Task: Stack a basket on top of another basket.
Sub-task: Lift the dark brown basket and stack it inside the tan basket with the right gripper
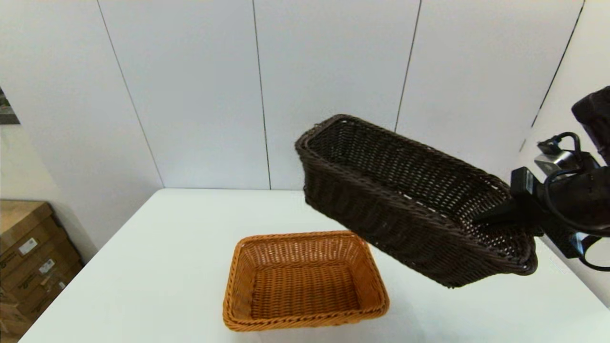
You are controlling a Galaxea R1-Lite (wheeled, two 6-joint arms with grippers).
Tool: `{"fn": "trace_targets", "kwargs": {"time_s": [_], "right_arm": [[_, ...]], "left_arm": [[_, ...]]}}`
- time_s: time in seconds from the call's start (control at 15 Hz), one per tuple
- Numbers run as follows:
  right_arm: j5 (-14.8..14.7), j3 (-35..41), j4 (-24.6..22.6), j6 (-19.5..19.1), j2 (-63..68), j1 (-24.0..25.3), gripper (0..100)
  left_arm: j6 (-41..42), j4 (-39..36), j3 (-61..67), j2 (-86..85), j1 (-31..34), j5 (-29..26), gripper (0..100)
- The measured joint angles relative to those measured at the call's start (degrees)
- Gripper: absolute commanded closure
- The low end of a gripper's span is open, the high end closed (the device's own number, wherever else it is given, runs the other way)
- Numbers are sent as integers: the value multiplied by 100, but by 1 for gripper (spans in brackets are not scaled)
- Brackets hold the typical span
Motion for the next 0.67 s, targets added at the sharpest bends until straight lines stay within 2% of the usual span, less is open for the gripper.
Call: {"fn": "trace_targets", "kwargs": {"time_s": [0.33, 0.47, 0.67], "right_arm": [[-20, -174, -27, -227, 261, 1624, 100], [-21, -363, -46, -286, 536, 1904, 100], [-37, -841, -50, -463, 1074, 2015, 100]], "left_arm": [[-2, 0, 0, 0, 0, 0, 0], [-2, 0, 0, 0, 0, 2, 0], [-2, 0, 0, 0, 2, 0, 0]]}}
